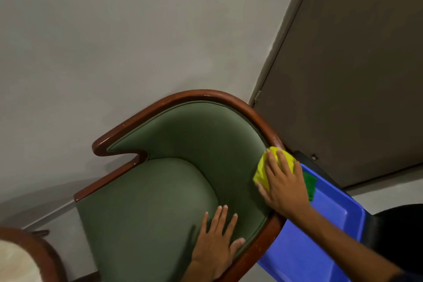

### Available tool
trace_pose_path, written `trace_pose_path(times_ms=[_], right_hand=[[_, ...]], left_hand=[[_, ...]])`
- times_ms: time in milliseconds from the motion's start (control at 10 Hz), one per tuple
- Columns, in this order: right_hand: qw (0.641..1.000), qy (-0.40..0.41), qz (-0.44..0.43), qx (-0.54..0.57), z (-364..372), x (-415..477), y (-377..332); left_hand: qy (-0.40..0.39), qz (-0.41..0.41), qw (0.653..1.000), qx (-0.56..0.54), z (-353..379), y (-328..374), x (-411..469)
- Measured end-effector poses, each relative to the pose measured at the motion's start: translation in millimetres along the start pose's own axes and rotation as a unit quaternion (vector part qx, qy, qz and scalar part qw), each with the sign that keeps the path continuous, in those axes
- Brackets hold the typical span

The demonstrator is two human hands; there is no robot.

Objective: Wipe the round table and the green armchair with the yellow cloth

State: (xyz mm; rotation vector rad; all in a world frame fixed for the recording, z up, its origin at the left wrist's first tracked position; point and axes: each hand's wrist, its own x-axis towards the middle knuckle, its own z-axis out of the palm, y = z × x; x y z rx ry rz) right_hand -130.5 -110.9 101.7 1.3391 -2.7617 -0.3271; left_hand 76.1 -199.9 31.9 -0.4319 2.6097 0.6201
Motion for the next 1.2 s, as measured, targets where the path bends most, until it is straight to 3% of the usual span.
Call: trace_pose_path(times_ms=[100, 200, 300, 400, 500, 600, 700, 800, 900, 1000, 1100, 1200], right_hand=[[0.994, 0.014, 0.075, 0.074, -6, -44, -23], [0.975, 0.027, 0.150, 0.159, -12, -67, -35], [0.903, -0.001, 0.314, 0.293, -14, -76, -24], [0.746, -0.054, 0.445, 0.492, -16, -82, -6], [0.568, -0.092, 0.495, 0.651, -16, -107, 10], [0.421, -0.164, 0.517, 0.728, 5, -151, 26], [0.260, -0.147, 0.521, 0.800, 30, -188, 35], [0.204, -0.035, 0.521, 0.828, 61, -212, 43], [0.362, 0.029, 0.586, 0.724, 92, -219, 46], [0.532, 0.012, 0.588, 0.610, 118, -213, 41], [0.696, -0.156, 0.526, 0.463, 150, -209, 32], [0.752, -0.250, 0.490, 0.363, 157, -212, 32]], left_hand=[[0.028, -0.055, 0.972, -0.227, -6, 7, 13], [0.037, -0.140, 0.859, -0.492, -32, 27, 26], [0.079, -0.093, 0.813, -0.570, -42, 39, 34], [0.130, -0.060, 0.816, -0.560, -42, 51, 32], [0.159, -0.017, 0.811, -0.563, -41, 74, 24], [0.128, 0.025, 0.801, -0.584, -30, 112, 15], [0.083, 0.012, 0.781, -0.619, -9, 147, 11], [0.057, -0.023, 0.804, -0.592, 23, 169, 11], [0.001, -0.050, 0.863, -0.502, 58, 177, 14], [-0.101, -0.059, 0.911, -0.394, 79, 168, 29], [-0.192, -0.026, 0.950, -0.243, 98, 154, 39], [-0.184, 0.058, 0.964, -0.181, 99, 149, 24]])
